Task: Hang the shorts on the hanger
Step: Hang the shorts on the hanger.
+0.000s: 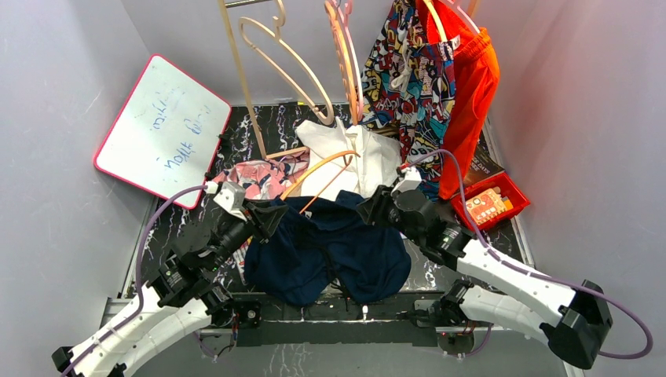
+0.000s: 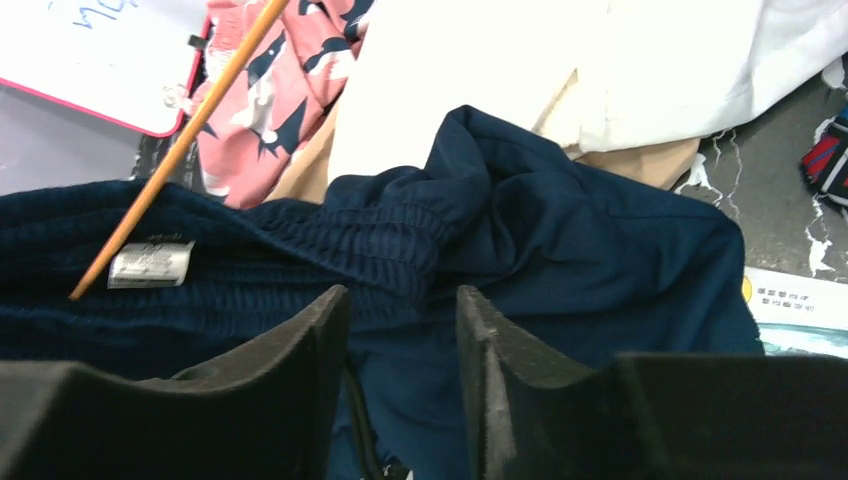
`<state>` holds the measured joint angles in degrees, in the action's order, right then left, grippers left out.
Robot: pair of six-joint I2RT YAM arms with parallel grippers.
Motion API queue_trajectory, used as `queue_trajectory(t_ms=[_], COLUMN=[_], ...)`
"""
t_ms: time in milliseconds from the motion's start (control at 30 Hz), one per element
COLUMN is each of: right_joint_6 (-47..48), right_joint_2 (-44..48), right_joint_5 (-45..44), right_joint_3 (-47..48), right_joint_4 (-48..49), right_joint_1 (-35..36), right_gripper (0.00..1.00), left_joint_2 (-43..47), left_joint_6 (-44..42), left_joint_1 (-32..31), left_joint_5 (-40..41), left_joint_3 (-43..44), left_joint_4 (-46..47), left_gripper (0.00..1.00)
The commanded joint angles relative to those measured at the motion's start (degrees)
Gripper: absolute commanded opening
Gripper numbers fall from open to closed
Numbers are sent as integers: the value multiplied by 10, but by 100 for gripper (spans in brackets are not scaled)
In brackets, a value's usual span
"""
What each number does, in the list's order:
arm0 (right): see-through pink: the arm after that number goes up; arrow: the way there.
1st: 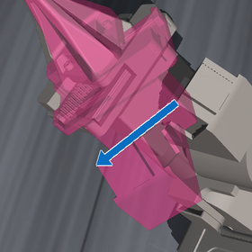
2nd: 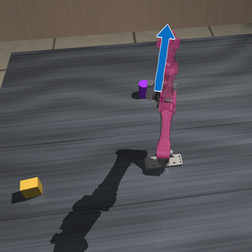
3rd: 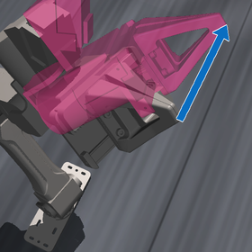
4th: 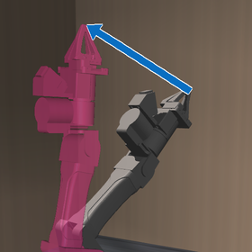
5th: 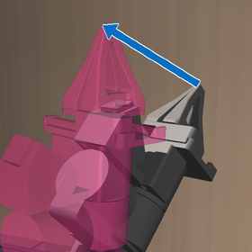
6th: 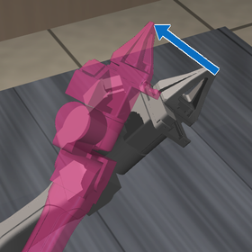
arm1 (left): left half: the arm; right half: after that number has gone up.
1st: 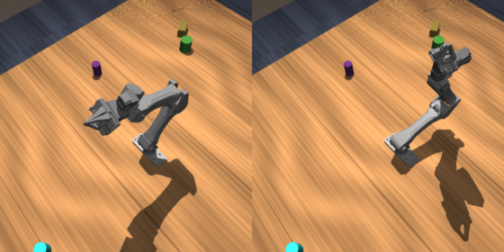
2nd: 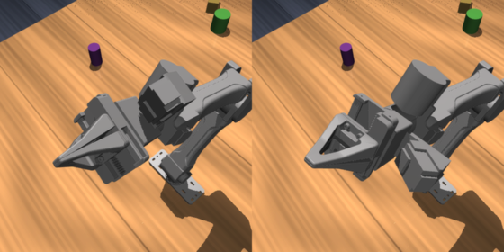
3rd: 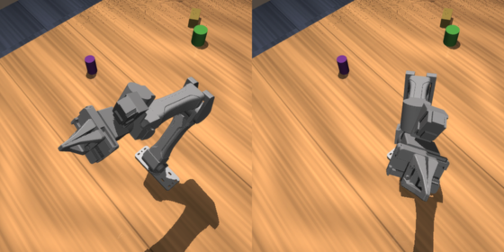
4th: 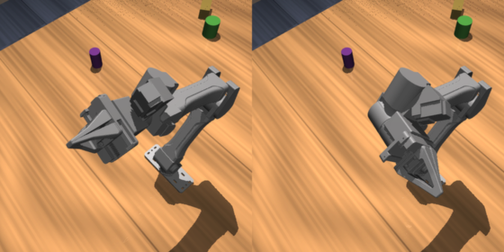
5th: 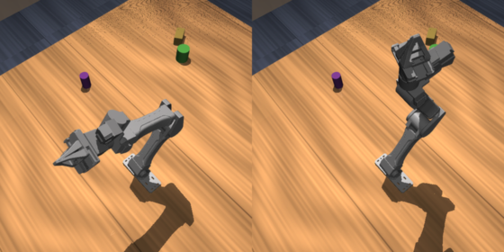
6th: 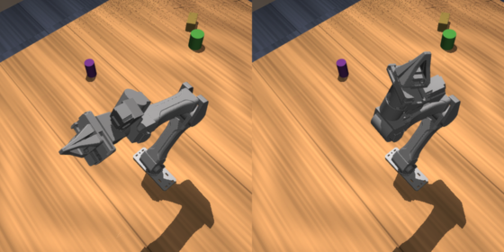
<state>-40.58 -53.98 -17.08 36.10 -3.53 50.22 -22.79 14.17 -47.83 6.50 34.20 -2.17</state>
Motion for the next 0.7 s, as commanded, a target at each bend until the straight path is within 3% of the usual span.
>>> queue_trajectory(t_ms=[0, 200, 433, 667], right_joint_6=[-60, -169, -255, -263], right_joint_2=[49, 45, 23, -26], right_joint_5=[20, 57, 32, 31], right_joint_3=[-31, -111, -173, -169], right_joint_4=[15, 129, 234, 257], right_joint_1=[-3, -2, 2, 4], right_gripper=[56, 59, 63, 56], left_joint_2=[-17, -32, -47, -48], left_joint_6=[11, 13, 8, 4], left_joint_1=[0, 0, 1, 0], left_joint_5=[10, 14, 8, 5], left_joint_3=[1, -4, 3, 1], left_joint_4=[80, 104, 112, 117], left_gripper=[0, 0, 0, 0])
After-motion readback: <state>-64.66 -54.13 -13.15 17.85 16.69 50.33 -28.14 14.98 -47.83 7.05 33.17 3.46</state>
